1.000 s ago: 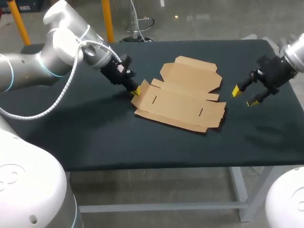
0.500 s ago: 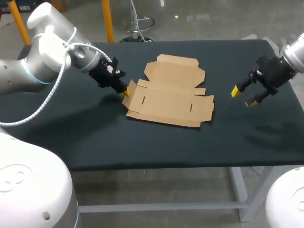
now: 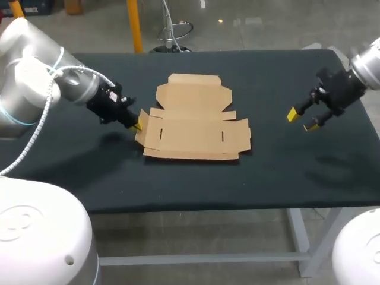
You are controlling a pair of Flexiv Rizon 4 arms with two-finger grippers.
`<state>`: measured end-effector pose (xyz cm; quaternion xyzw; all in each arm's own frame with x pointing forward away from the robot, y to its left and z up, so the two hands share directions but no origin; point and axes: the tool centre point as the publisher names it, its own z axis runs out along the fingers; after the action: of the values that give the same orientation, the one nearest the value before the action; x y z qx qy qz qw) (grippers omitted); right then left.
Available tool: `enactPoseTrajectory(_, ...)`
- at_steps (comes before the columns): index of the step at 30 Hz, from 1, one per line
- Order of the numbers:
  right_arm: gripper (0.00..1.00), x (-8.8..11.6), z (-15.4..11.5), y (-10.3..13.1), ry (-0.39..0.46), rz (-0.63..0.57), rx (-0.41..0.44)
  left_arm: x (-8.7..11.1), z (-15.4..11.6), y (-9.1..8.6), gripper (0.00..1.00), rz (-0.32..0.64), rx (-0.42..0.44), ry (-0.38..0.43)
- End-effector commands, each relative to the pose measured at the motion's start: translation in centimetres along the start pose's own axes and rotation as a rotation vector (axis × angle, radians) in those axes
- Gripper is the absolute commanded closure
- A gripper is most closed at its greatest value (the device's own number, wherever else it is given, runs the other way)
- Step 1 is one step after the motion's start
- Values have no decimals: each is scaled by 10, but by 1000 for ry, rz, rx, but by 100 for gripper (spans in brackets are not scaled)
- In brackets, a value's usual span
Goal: Assemble the packaging by folding the flat box into shape, placing the metal phone stand inside, and closing the box properly
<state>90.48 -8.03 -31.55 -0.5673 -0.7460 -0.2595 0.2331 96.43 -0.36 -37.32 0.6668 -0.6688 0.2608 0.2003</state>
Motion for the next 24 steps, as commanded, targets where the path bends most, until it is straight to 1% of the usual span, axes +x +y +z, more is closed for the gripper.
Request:
enactPoseTrajectory(1,0,5,3,-5,-7,-11,-8,-7,-3,16,100,-14,73,17)
enactPoseTrajectory(5,0,7,6,-4,-12,-11,-9,-10,-6,23,100,-21,83,23)
enactPoseTrajectory(9,0,9,9,-3,-13,-8,-7,-11,-7,26,100,-38,83,22)
enactPoseTrajectory(10,0,9,10,-3,-13,-8,-7,-11,-7,27,67,-42,82,22)
enactPoseTrajectory(11,0,9,10,-3,-13,-8,-6,-11,-8,28,14,-46,82,23)
enactPoseTrajectory(12,0,9,10,-3,-12,-9,-6,-11,-10,27,0,-47,83,24)
enactPoseTrajectory(15,0,9,11,-2,-11,-9,-6,-9,-13,21,0,-33,83,29)
enactPoseTrajectory(19,0,8,11,0,-9,-14,-4,-5,-13,1,0,-10,60,6)
enactPoseTrajectory(24,0,7,11,3,-6,-17,2,-6,-4,-23,0,8,-40,29)
